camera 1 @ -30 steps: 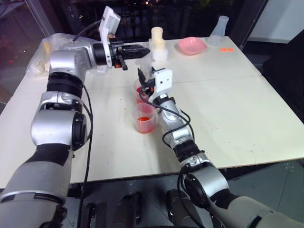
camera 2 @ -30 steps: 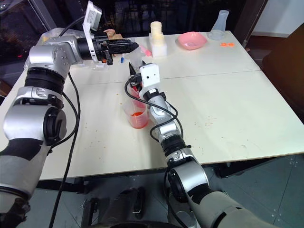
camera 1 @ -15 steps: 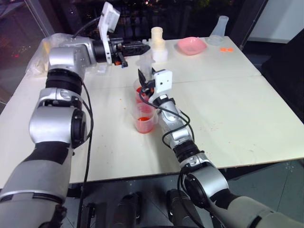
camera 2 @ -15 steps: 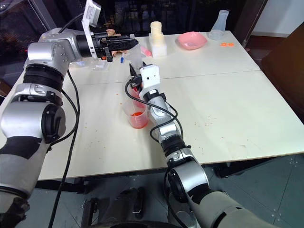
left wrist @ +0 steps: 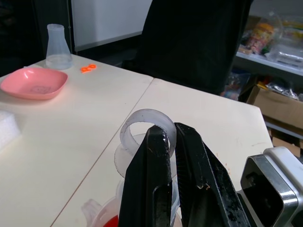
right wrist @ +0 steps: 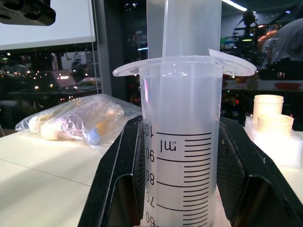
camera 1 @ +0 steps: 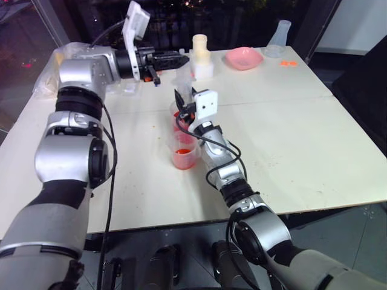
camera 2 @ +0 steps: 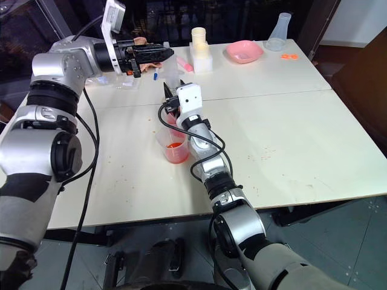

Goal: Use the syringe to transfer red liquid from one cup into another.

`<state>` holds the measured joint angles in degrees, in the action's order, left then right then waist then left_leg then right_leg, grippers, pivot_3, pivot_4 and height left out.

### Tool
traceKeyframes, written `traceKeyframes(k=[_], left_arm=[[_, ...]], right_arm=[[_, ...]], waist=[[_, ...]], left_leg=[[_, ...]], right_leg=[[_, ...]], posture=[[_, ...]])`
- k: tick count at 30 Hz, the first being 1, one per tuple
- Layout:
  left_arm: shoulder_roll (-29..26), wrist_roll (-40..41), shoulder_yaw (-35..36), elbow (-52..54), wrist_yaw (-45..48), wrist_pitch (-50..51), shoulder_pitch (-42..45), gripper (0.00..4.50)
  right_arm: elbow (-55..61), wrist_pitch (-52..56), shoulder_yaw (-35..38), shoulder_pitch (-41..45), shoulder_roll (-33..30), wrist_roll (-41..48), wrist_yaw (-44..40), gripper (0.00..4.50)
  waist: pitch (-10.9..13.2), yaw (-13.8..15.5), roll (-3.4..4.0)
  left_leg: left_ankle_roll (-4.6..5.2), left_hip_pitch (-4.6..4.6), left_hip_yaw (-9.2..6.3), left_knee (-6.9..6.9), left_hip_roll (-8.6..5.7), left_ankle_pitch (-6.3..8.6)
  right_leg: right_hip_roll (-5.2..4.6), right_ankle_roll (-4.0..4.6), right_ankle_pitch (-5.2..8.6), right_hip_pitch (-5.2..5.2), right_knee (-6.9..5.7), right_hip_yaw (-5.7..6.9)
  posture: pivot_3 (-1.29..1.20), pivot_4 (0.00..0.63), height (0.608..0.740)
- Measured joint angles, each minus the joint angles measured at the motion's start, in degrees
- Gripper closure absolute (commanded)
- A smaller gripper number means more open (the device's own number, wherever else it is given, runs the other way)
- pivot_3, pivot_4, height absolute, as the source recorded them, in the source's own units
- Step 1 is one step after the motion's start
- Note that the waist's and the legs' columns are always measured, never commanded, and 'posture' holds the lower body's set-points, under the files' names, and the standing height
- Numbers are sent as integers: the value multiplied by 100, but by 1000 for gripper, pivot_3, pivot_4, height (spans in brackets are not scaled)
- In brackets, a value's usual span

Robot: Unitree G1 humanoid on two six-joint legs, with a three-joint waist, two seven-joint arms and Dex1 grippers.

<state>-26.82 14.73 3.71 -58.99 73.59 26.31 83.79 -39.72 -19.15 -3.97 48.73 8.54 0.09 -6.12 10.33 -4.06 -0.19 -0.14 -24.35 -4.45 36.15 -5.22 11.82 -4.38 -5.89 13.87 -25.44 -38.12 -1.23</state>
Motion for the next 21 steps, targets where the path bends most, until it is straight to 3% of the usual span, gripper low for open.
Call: traceKeyframes(k=[4, 6, 13, 21], left_arm=[[-3, 1, 8, 8, 3, 24, 0, 4467], [-4, 2, 9, 37, -2, 58, 0, 3747], [-26, 54, 63, 221, 33, 144, -3, 1994], [-106, 76, 63, 551, 120, 72, -18, 1994]], right_arm=[[7, 5, -3, 0, -1, 1, -1, 3143], [26, 17, -2, -1, -2, 3, 3, 3143], [183, 174, 39, -7, -13, 17, 51, 3143], [527, 424, 97, 13, -86, 14, 70, 3143]], waist=[[0, 2, 0], [0, 0, 0], [0, 2, 0], [0, -4, 0]], left_leg=[[0, 0, 0, 0, 0, 0], [0, 0, 0, 0, 0, 0], [0, 0, 0, 0, 0, 0], [0, 0, 0, 0, 0, 0]], right_leg=[[0, 0, 0, 0, 0, 0], [0, 0, 0, 0, 0, 0], [0, 0, 0, 0, 0, 0], [0, 0, 0, -1, -1, 0]], posture=[[0, 150, 740], [0, 150, 740], [0, 150, 740], [0, 150, 740]])
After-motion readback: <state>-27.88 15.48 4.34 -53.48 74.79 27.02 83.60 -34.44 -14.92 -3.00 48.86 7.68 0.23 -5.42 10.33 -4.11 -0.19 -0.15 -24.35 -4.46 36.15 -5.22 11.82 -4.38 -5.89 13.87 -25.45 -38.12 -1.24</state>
